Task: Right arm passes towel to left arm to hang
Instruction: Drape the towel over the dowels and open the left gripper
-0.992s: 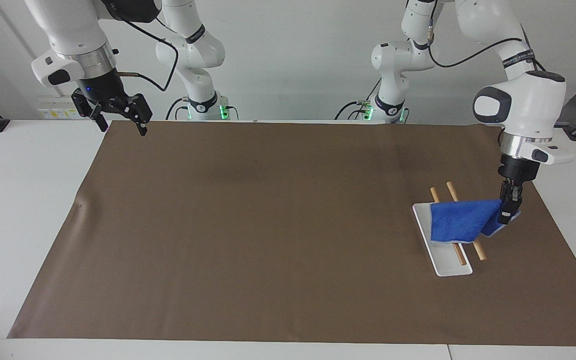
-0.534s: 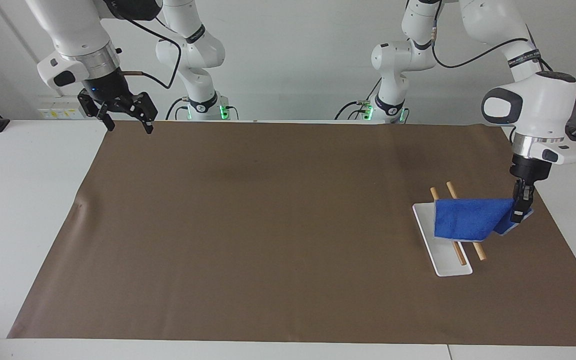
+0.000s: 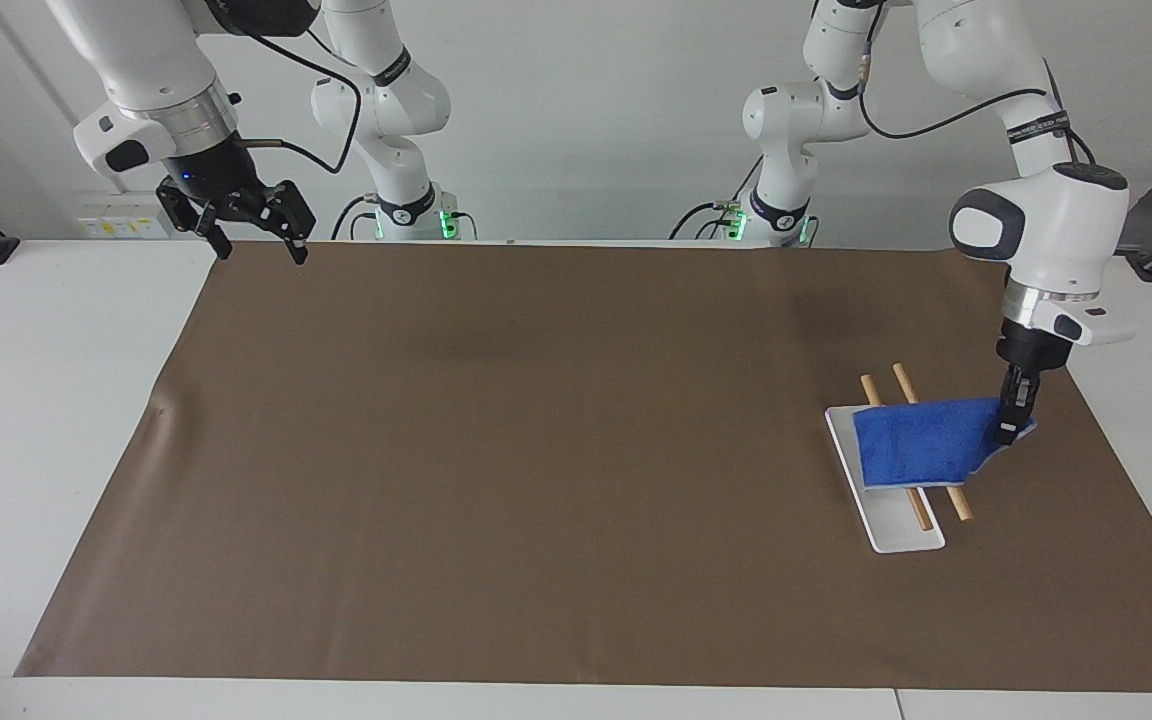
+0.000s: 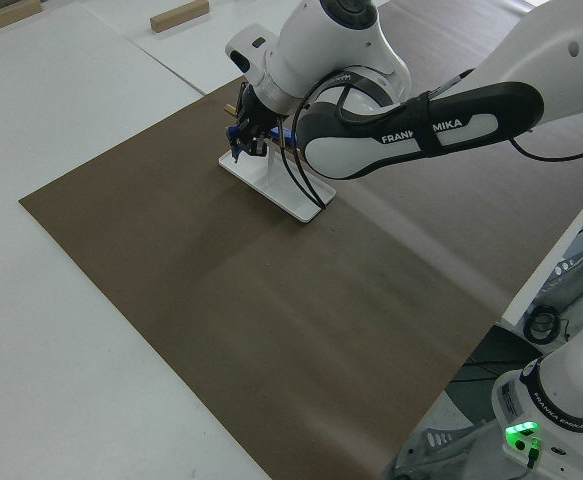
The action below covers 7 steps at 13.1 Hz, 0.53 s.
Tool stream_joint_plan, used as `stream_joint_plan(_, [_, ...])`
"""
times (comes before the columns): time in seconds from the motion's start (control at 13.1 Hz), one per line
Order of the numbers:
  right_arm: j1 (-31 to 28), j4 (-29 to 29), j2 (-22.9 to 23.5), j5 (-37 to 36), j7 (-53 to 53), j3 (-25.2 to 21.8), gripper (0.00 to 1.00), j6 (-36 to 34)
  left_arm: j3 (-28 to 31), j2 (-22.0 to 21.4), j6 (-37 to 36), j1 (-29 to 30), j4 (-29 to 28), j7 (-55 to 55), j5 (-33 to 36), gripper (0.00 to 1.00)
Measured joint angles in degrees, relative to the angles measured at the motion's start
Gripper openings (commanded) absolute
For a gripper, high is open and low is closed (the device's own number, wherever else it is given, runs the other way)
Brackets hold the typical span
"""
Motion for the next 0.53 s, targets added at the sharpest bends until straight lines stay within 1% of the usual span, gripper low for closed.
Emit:
stream_joint_plan(0.15, [0.92, 0.0, 0.0, 0.0, 0.0, -1.42, 1.0, -0.35, -0.03, -0.12, -0.12, 0.0, -0.54, 0.08, 0.04, 0.69])
stream_joint_plan(0.23, [1.1, -0.01, 0.0, 0.0, 0.0, -1.56, 1.0, -0.37, -0.03, -0.18, -0.58, 0.0, -0.69, 0.14, 0.05, 0.97])
stream_joint_plan(0.31, [1.24, -0.02, 0.0, 0.0, 0.0, -1.55, 1.0, -0.37, -0.04, -0.24, -1.52, -0.01, -0.76, 0.26, 0.06, 1.0])
stream_joint_plan(0.53, [1.65, -0.06, 0.0, 0.0, 0.0, -1.55, 1.0, -0.37, -0.05, -0.74, -5.43, -0.01, -0.81, 0.56, 0.1, 1.0])
